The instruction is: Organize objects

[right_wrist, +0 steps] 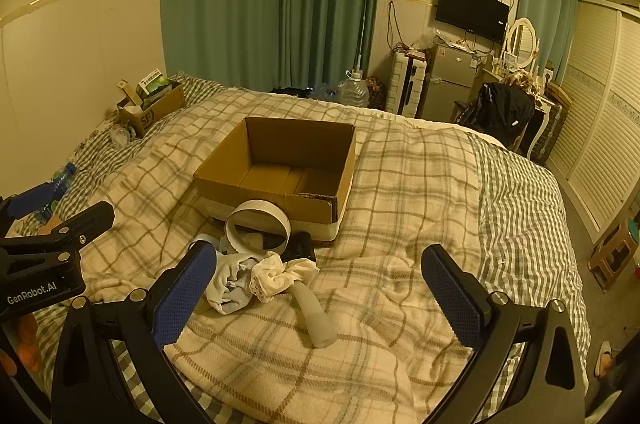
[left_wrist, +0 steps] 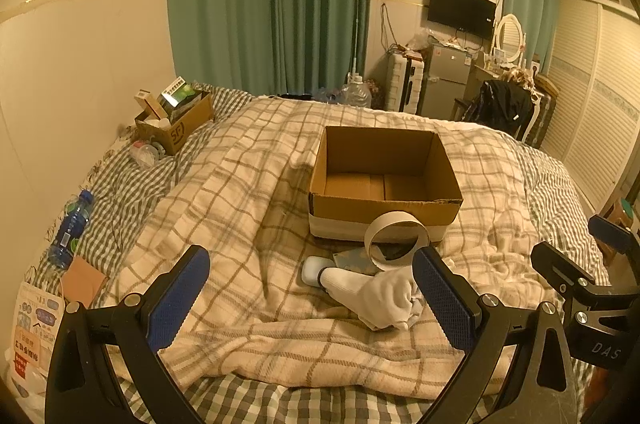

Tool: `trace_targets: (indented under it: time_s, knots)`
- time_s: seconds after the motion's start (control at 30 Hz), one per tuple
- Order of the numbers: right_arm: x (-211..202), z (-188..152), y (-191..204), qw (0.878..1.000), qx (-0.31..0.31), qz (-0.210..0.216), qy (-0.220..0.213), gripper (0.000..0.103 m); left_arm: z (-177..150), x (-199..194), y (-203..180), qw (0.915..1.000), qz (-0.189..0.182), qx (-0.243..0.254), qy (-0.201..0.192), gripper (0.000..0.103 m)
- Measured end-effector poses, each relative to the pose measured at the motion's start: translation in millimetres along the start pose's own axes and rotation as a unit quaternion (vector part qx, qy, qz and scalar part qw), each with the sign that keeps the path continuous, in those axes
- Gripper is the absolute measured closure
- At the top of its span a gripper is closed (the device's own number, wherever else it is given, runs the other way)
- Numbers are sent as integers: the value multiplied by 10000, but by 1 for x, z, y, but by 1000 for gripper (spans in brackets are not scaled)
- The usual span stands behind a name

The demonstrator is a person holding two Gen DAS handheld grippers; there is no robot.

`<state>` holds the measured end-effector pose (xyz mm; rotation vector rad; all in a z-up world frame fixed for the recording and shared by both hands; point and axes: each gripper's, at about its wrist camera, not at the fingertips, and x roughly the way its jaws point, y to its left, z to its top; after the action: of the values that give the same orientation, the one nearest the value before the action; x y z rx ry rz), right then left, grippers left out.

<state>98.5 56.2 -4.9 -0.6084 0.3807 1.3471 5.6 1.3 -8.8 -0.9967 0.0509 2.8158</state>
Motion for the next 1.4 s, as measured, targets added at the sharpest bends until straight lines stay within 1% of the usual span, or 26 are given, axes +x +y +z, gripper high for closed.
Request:
trace_targets:
  time_s: [0.6, 0.63, 0.87, 0.93, 1.1, 1.27, 1.4]
  knots:
    - [2, -1, 2, 9999, 99, -115, 58, 0, -3, 1, -2, 9995, -290, 104, 68, 0]
    - [2, -1, 2, 9999, 102, -119, 53, 0, -3, 1, -2, 9990, -418, 174, 67, 0]
    - [2, 0, 2, 9998, 123, -146, 47, 0, -1, -1, -5, 9975, -624, 343, 30, 0]
    - [2, 0, 1, 9998, 147, -159, 51, 0, -1, -2, -5, 9963, -750, 429, 25, 0]
    - [2, 0, 1, 9993, 240, -286, 78, 0, 1, -1, -6, 9940, -937, 557, 26, 0]
    - [5, 0, -5, 9991, 261, -329, 94, 0, 0, 1, -9, 9922, -1043, 678, 88, 0]
    - [9, -3, -12, 9988, 350, -333, 126, 0, -4, 10, -14, 9905, -1098, 792, 222, 0]
